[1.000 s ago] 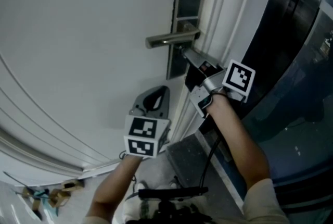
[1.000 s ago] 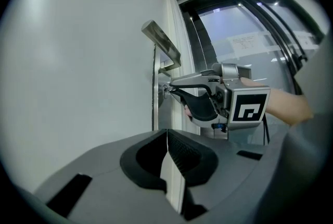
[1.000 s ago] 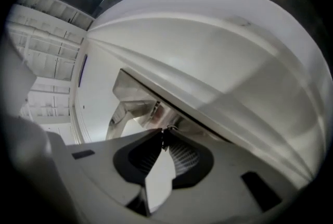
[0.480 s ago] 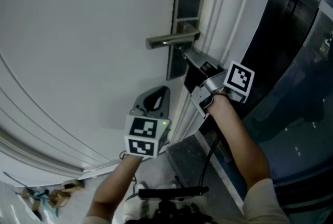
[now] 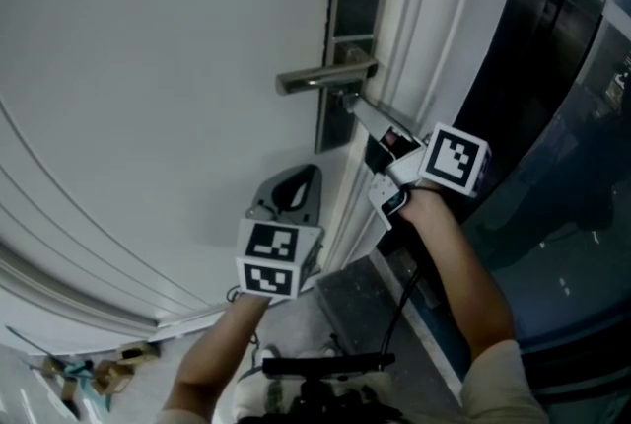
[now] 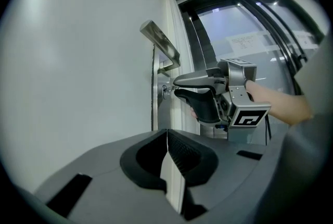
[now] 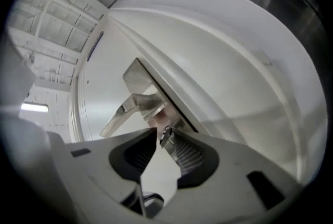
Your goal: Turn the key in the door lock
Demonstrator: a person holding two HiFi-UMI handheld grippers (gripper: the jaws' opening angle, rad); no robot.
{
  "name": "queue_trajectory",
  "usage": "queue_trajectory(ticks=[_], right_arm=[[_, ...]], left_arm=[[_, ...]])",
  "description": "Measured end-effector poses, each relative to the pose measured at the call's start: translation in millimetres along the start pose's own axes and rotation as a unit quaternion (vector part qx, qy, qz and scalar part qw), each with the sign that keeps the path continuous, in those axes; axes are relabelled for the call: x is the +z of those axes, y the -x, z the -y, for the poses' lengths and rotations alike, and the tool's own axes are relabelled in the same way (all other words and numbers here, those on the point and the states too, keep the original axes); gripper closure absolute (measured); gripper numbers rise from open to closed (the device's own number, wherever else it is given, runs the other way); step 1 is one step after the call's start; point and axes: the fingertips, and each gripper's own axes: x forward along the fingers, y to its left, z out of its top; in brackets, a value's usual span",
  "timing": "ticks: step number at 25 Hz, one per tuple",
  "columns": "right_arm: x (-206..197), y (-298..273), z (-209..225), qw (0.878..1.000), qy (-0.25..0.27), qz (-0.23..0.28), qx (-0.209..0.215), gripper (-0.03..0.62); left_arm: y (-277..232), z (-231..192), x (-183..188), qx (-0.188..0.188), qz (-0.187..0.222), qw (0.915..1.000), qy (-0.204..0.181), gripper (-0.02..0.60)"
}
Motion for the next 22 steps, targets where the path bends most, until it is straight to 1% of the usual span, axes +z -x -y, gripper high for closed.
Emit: queue_trajectory(ticks=[3, 6, 8, 9, 11, 13, 14, 15, 17, 19, 22], right_arm=[[0, 3, -3, 0.997, 0.070, -0.009, -0.019, 0.484], [2, 6, -8, 0.987, 0.157, -0.016, -0.034, 0.484], [2, 7, -14, 0.973, 0.225, -0.024, -0.044, 0.484], [1, 8, -17, 0.964, 0.260, -0.029, -0.048, 0.482], [-2, 8, -22, 0.942, 0.328, -0.042, -0.058, 0.445], [-4, 8, -26, 0.915, 0.394, -0.052, -0.067, 0.445], [-5, 8, -28, 0.899, 0.428, -0.056, -0.073, 0.445], [-6, 8, -29, 0.880, 0.464, -0.061, -0.079, 0.445], [-9, 7, -30, 0.836, 0.537, -0.073, -0.089, 0.445], [-15, 5, -30, 0.791, 0.598, -0.090, -0.094, 0.445], [-22, 4, -28, 0.734, 0.663, -0.114, -0.096, 0.445]], left_arm=[[0, 0, 0, 0.000, -0.001, 1.0000, 0.000, 0.565], [0, 0, -1, 0.000, -0.001, 1.0000, 0.001, 0.565], [0, 0, -2, 0.001, -0.002, 1.0000, 0.002, 0.565], [0, 0, -2, 0.001, -0.002, 1.0000, 0.003, 0.565], [0, 0, -3, 0.001, -0.002, 1.0000, 0.003, 0.565], [0, 0, -3, 0.001, -0.002, 1.0000, 0.003, 0.565], [0, 0, -2, 0.002, -0.002, 1.0000, 0.002, 0.565], [0, 0, -2, 0.002, -0.002, 1.0000, 0.002, 0.565], [0, -1, -3, 0.003, -0.002, 1.0000, 0.002, 0.565], [0, -2, -3, 0.004, -0.002, 1.0000, 0.002, 0.565], [0, -2, -2, 0.005, -0.001, 1.0000, 0.002, 0.565]])
